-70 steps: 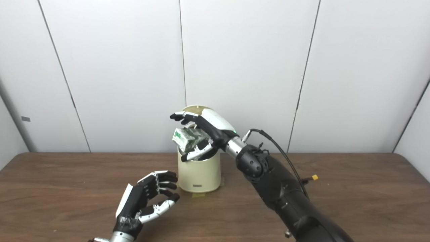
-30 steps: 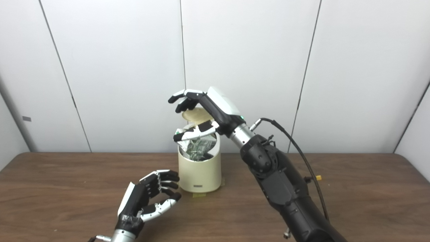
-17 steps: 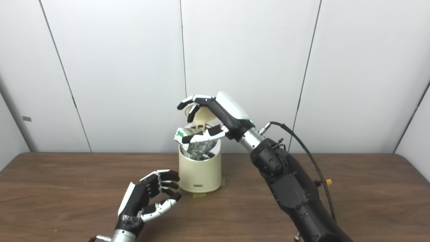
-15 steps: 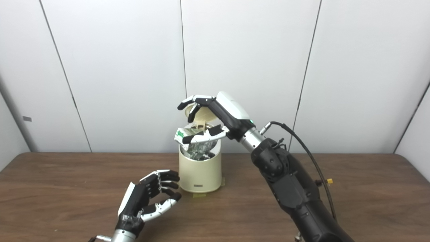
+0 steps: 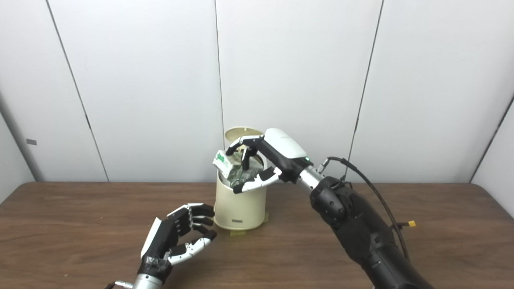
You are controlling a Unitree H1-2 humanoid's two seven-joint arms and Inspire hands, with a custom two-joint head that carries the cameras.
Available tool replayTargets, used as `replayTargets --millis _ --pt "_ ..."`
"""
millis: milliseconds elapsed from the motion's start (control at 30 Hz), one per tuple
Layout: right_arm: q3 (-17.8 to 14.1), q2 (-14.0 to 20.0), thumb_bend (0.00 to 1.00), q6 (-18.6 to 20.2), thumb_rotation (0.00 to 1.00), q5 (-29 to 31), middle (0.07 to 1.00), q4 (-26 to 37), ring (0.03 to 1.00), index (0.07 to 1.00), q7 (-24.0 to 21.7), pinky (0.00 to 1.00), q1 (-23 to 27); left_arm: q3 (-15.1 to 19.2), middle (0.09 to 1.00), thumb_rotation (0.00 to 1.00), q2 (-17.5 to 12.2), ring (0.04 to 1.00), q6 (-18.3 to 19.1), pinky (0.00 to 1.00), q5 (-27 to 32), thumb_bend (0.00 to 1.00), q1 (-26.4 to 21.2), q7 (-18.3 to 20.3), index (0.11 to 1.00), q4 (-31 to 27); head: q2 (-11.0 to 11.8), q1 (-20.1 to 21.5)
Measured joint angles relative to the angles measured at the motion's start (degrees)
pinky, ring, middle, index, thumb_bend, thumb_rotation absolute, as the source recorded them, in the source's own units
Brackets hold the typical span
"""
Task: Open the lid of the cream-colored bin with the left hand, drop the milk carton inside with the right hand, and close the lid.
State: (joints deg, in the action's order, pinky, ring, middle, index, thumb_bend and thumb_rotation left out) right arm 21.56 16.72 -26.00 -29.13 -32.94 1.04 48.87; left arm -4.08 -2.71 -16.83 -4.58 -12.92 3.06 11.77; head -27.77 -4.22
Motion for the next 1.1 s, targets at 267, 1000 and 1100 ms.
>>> replayTargets --millis 267,1000,1100 --pt "5.6 2.1 0.56 0.0 0.29 0.1 0.581 0.1 0.577 0.627 8.5 0.53 0.0 0.0 0.664 0.0 0.0 0.617 0.0 0.54 0.0 0.54 0.0 0.0 0.655 0.0 -0.1 0.0" --pt "3.7 1.5 0.61 9.4 0.33 11.9 0.869 3.5 0.59 0.808 -4.7 0.43 0.2 -0.1 0.665 0.0 0.0 0.62 0.0 0.55 0.1 0.54 -0.1 0.1 0.655 0.1 -0.2 -0.3" --pt "2.4 0.8 0.61 10.6 0.34 11.8 0.864 4.1 0.594 0.805 -6.9 0.43 0.2 -0.1 0.665 0.0 0.0 0.618 0.0 0.54 0.1 0.54 -0.1 0.1 0.653 0.0 -0.2 -0.3"
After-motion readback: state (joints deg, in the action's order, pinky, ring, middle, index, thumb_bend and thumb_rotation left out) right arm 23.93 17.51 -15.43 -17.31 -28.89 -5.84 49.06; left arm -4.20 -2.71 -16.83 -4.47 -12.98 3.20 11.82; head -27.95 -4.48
